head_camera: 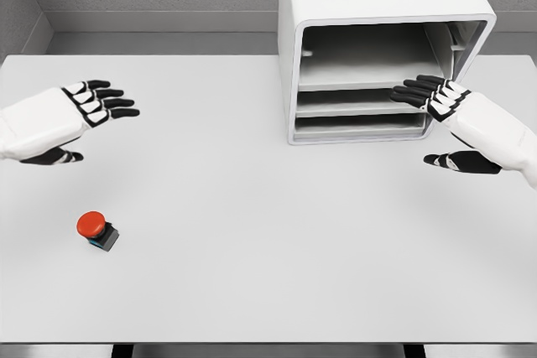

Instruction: Slide open multi-storey tabletop storage cabinets and put open load switch and slide close multi-storey tabletop storage cabinets

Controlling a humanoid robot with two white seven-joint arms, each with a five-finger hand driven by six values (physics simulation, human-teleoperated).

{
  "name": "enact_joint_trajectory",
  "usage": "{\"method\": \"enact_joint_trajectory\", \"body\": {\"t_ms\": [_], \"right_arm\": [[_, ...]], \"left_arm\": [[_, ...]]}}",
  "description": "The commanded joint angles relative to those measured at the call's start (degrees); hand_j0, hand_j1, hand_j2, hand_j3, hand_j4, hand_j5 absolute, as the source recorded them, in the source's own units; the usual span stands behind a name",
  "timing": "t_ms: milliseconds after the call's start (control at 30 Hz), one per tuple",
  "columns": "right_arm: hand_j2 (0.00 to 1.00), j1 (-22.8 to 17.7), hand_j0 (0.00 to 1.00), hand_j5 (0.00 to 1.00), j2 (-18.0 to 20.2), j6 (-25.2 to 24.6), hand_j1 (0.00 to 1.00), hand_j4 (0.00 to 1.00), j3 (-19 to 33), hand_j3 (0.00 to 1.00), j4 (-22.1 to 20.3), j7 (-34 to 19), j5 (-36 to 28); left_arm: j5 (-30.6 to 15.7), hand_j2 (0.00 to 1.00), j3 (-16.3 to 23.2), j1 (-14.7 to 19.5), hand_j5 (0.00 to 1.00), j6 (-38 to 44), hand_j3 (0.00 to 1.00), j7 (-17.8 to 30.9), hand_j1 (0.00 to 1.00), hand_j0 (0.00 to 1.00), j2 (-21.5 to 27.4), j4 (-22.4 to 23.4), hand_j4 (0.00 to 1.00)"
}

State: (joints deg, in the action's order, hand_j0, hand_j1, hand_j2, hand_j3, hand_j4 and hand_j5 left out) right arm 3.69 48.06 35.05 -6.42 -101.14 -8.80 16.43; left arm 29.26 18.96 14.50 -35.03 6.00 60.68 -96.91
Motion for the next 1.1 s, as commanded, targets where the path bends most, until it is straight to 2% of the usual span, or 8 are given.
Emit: {"method": "enact_joint_trajectory", "body": {"t_ms": [0, 267, 367, 500, 633, 767, 933, 1067], "right_arm": [[1.0, 0.0, 1.0, 1.0, 0.11, -0.05, 1.0, 1.0, 0.0, 1.0, -0.02, 0.01, -0.34], [1.0, 0.26, 1.0, 1.0, 0.1, -0.05, 1.0, 1.0, 0.62, 1.0, 1.03, -0.08, -4.65], [1.0, 1.67, 1.0, 1.0, -0.07, -0.05, 1.0, 1.0, 0.35, 1.0, 0.33, -13.09, -4.65], [0.96, 4.3, 0.96, 0.96, -0.51, -0.05, 0.96, 0.96, 0.09, 0.96, -0.02, -17.92, -2.19], [0.95, 11.25, 0.95, 0.95, -0.77, -0.05, 0.95, 0.95, -5.0, 0.95, 0.15, -19.85, 0.53], [0.95, 15.47, 0.95, 0.95, -0.77, -0.05, 0.95, 0.95, -5.98, 0.95, 1.12, -20.12, 1.77], [0.95, 23.82, 0.95, 0.95, -4.47, -0.05, 0.95, 0.95, -12.65, 0.95, 9.29, -20.21, 3.61], [0.95, 24.52, 0.95, 0.95, -5.61, -0.05, 0.95, 0.95, -13.45, 0.95, 11.49, -20.21, 4.23]], "left_arm": [[0.01, 1.0, 0.29, 0.0, 1.0, 0.03, 1.0, 0.41, 1.0, 1.0, 0.14, -0.21, 1.0], [0.01, 1.0, 0.2, 0.62, 1.0, 0.03, 1.0, 1.91, 1.0, 1.0, 4.27, -0.21, 1.0], [-0.08, 1.0, 0.11, 0.62, 1.0, 0.03, 1.0, 1.91, 1.0, 1.0, 5.94, -0.21, 1.0], [-0.34, 1.0, 0.29, 0.35, 1.0, 0.03, 1.0, 1.82, 1.0, 1.0, 7.08, -0.12, 1.0], [-6.41, 1.0, 3.71, -0.62, 1.0, 0.03, 1.0, 1.64, 1.0, 1.0, 10.33, 0.67, 1.0], [-10.71, 1.0, 6.17, -1.41, 1.0, 0.03, 1.0, 1.64, 1.0, 1.0, 12.09, 0.94, 1.0], [-10.89, 1.0, 7.41, -4.04, 1.0, 0.03, 1.0, 1.73, 1.0, 1.0, 12.79, 0.76, 1.0], [-10.37, 1.0, 7.41, -5.1, 1.0, 0.03, 1.0, 1.91, 1.0, 1.0, 12.79, 0.32, 1.0]]}}
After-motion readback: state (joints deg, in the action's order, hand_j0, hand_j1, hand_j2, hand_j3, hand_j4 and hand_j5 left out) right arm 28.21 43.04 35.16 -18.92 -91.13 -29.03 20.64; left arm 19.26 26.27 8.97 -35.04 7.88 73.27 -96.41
